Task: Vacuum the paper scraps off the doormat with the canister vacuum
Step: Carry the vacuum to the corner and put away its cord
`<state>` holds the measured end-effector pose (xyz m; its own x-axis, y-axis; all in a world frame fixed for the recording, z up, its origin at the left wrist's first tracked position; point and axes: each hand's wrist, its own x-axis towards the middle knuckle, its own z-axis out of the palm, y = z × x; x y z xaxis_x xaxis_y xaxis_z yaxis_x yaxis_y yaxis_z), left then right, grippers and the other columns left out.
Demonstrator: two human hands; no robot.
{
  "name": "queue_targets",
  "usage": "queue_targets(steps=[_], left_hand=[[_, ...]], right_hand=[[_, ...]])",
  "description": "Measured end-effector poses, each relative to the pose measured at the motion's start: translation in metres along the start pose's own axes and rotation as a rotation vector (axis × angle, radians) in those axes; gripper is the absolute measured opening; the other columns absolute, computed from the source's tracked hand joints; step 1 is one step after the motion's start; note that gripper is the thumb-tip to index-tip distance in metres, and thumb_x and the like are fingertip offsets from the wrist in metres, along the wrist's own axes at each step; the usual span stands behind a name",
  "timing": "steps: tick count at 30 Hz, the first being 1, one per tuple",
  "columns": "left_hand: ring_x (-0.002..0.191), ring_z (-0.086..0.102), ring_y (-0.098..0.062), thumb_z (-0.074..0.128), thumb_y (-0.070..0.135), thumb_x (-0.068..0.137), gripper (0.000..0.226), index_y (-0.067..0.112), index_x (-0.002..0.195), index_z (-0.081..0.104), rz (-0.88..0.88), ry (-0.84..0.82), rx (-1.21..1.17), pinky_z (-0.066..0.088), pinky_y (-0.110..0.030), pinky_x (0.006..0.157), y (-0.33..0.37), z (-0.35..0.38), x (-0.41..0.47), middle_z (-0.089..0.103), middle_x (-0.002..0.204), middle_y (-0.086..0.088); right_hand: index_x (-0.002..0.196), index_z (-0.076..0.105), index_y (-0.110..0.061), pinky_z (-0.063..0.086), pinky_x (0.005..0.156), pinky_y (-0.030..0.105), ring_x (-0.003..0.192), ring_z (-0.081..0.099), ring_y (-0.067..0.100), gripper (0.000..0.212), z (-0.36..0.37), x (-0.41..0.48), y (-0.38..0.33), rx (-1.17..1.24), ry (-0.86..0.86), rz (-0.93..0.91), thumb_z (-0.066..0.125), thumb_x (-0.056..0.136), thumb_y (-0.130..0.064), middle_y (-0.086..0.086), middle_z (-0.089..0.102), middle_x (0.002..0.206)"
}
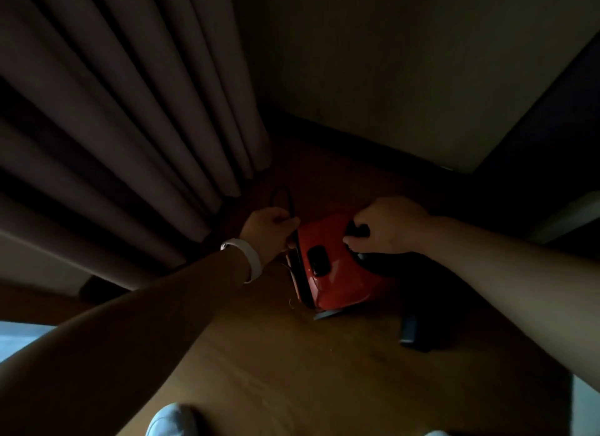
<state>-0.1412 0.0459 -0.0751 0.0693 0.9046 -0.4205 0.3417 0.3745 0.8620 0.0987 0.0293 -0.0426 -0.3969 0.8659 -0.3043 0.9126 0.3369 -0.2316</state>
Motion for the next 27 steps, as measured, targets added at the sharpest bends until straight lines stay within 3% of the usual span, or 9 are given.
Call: queue_targets(steps=[4,10,14,18,23,25,27], left_hand=[[0.044,0.06,-0.009,0.063,0.016,0.091,0.013,0.012,0.079,0.062,-0.048,0.034,-0.034,0.052,-0.026,0.054,-0.011,0.005,-0.004,0.065,0.072,-0.011],[0.057,0.062,-0.019,0.063,0.018,0.091,0.012,0.009,0.083,0.065,-0.082,0.041,-0.001,0.055,-0.038,0.07,-0.022,0.009,0.007,0.067,0.07,-0.012],[0.055,0.063,-0.018,0.065,0.017,0.089,0.023,0.012,0.109,0.054,-0.105,0.105,0.019,0.049,-0.029,0.051,-0.032,0.011,0.01,0.066,0.08,-0.008],[0.075,0.064,-0.015,0.062,0.023,0.089,0.034,0.03,0.117,0.043,0.23,0.02,0.431,0.049,-0.027,0.058,-0.046,0.002,-0.003,0.063,0.095,0.004],[0.1,0.06,-0.017,0.056,0.041,0.091,0.037,0.028,0.125,0.055,0.661,-0.161,0.877,0.048,-0.026,0.078,-0.053,-0.011,-0.003,0.058,0.116,0.003],[0.103,0.06,-0.019,0.052,0.057,0.086,0.051,0.029,0.128,0.054,0.842,-0.271,1.091,0.052,-0.034,0.083,-0.053,-0.019,-0.003,0.06,0.119,0.001],[0.116,0.054,-0.022,0.05,0.07,0.08,0.072,0.03,0.139,0.043,0.842,-0.371,1.342,0.047,-0.039,0.096,-0.048,-0.027,-0.002,0.053,0.132,0.0]], right_hand=[[0.057,0.046,-0.026,0.033,0.052,0.028,0.054,0.049,0.007,0.05,0.005,-0.013,0.002,0.007,-0.014,-0.026,0.058,0.086,-0.065,-0.007,0.051,0.058],[0.057,0.045,-0.025,0.041,0.053,0.034,0.054,0.049,0.01,0.052,0.01,-0.022,0.01,-0.021,0.019,-0.015,0.056,0.084,-0.068,-0.005,0.053,0.059],[0.061,0.052,-0.023,0.048,0.058,0.038,0.057,0.054,0.012,0.052,0.011,-0.018,0.011,-0.023,0.041,0.005,0.055,0.084,-0.069,-0.005,0.057,0.062],[0.062,0.051,-0.022,0.043,0.055,0.036,0.059,0.055,0.014,0.051,0.01,-0.015,0.008,-0.041,0.047,-0.004,0.056,0.086,-0.067,-0.003,0.057,0.063],[0.067,0.056,-0.023,0.05,0.062,0.036,0.065,0.057,0.012,0.053,0.014,-0.017,0.009,-0.037,0.063,-0.018,0.045,0.078,-0.073,-0.005,0.058,0.069],[0.069,0.057,-0.022,0.05,0.063,0.036,0.067,0.057,0.012,0.054,0.016,-0.018,0.011,-0.027,0.061,-0.02,0.044,0.076,-0.074,-0.006,0.059,0.071],[0.067,0.054,-0.024,0.05,0.062,0.035,0.067,0.057,0.012,0.053,0.016,-0.019,0.012,-0.013,0.06,-0.024,0.044,0.075,-0.076,-0.007,0.058,0.071]])
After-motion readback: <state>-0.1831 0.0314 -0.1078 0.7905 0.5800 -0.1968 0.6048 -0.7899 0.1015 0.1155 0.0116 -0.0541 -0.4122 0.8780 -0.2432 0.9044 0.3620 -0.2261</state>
